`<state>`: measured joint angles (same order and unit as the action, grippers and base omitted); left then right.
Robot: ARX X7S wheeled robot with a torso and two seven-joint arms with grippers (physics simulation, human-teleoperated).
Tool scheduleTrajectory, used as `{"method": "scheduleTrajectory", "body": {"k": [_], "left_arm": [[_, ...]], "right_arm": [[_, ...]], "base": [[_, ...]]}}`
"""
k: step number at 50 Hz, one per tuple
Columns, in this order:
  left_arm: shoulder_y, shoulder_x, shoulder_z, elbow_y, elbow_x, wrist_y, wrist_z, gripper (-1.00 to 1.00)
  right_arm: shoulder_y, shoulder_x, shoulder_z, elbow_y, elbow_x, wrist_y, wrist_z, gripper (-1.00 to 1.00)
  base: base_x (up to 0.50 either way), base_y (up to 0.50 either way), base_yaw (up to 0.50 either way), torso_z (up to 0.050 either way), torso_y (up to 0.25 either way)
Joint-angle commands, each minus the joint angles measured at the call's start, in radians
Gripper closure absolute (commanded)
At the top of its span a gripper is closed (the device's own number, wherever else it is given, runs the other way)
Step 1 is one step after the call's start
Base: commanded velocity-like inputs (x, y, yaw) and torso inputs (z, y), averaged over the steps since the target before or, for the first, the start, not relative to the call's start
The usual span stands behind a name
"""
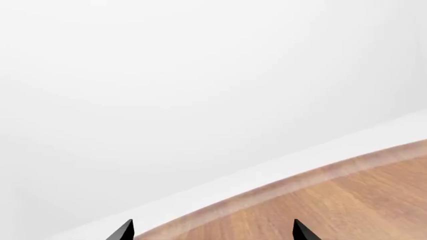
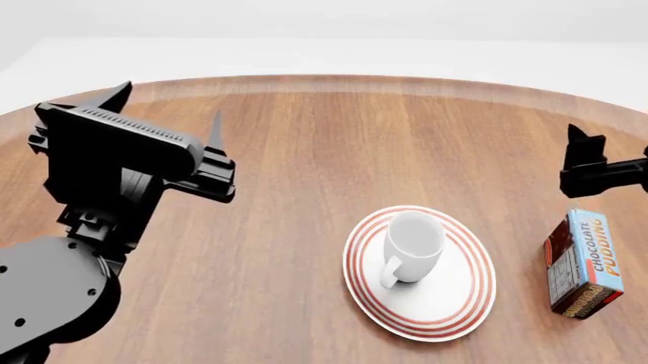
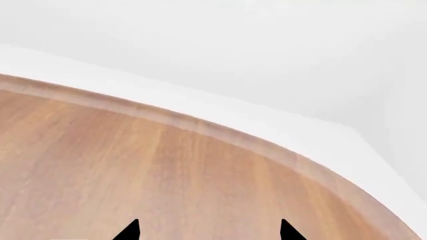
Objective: Pick up the white mug and put it on the plate, and put the chocolate pudding to the right of the plate.
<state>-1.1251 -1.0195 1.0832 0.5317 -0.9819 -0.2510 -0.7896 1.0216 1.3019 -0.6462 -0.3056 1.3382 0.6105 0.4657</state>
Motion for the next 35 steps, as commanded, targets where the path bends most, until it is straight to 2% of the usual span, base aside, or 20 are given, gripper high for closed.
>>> {"method": "scheduleTrajectory", "body": {"k": [1, 12, 21, 35], "left_arm": [[0.008, 0.013, -0.032, 0.009, 0.009, 0.002, 0.013, -1.0], [0.029, -0.028, -0.046, 0.056, 0.007, 0.022, -0.028, -1.0], [0.042, -0.083, -0.071, 0.124, 0.006, 0.046, -0.089, -1.0], [0.008, -0.159, -0.1, 0.305, 0.04, -0.025, -0.249, -1.0]], "right_arm": [[-0.099, 0.087, 0.074, -0.176, 0.048, -0.169, 0.054, -1.0], [-0.228, 0.169, 0.069, -0.308, 0.027, -0.431, 0.116, -1.0], [-0.292, 0.122, 0.049, -0.33, -0.055, -0.56, 0.144, -1.0], [-0.376, 0.015, 0.032, -0.358, -0.159, -0.708, 0.187, -1.0]], "base": [[0.0, 0.0, 0.0, 0.0, 0.0], [0.0, 0.0, 0.0, 0.0, 0.0], [0.0, 0.0, 0.0, 0.0, 0.0], [0.0, 0.0, 0.0, 0.0, 0.0]]}}
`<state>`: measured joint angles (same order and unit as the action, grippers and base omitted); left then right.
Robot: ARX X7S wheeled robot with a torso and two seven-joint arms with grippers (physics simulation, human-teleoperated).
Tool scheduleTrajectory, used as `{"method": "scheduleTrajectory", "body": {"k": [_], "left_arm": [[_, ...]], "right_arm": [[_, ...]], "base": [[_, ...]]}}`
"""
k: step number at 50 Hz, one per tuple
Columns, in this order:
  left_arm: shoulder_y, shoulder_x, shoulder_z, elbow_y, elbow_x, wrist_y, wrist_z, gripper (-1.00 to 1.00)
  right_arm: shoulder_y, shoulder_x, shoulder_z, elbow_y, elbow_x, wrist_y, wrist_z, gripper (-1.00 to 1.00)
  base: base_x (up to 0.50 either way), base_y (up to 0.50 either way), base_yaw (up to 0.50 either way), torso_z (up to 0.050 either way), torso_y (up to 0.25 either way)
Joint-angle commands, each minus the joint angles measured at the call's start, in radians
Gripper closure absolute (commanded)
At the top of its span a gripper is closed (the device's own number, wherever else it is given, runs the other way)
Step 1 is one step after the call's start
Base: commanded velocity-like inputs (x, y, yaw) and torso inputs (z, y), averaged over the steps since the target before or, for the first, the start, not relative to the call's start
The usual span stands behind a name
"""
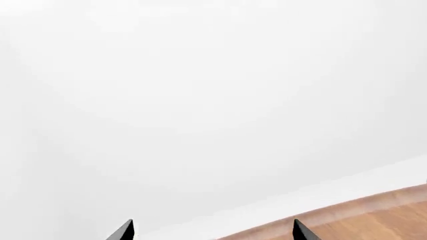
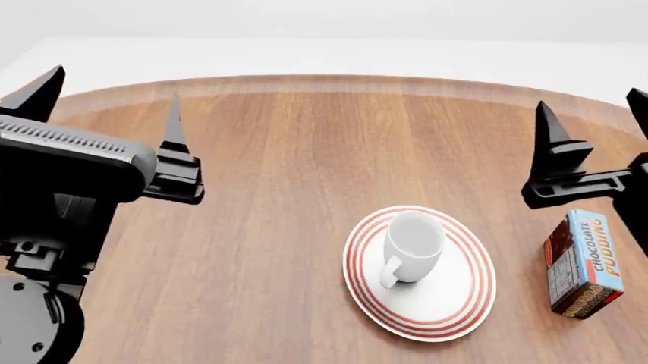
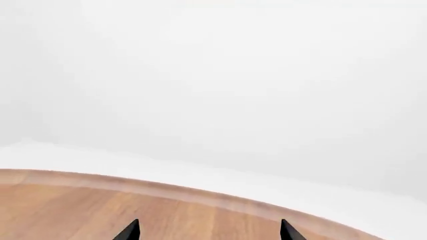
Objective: Pick up the white mug and put it on the plate, and put the chocolate pudding to the right of the plate.
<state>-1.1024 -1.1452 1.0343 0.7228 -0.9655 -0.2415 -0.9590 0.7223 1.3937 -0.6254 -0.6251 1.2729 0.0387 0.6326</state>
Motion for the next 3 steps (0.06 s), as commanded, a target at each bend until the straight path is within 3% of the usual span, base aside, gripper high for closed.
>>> {"method": "scheduleTrajectory", "body": {"k": [1, 3], "left_arm": [[-0.018, -0.036, -0.053, 0.124, 0.023, -0.039, -0.085, -1.0], [-0.025, -0.042, -0.056, 0.148, 0.027, -0.053, -0.104, -1.0]], "right_arm": [[-0.08, -0.081, 0.011, -0.043, -0.099, -0.14, 0.022, -1.0], [-0.091, -0.093, 0.013, -0.045, -0.115, -0.16, 0.045, -1.0]], "base": [[0.0, 0.0, 0.0, 0.0, 0.0], [0.0, 0.0, 0.0, 0.0, 0.0]]}}
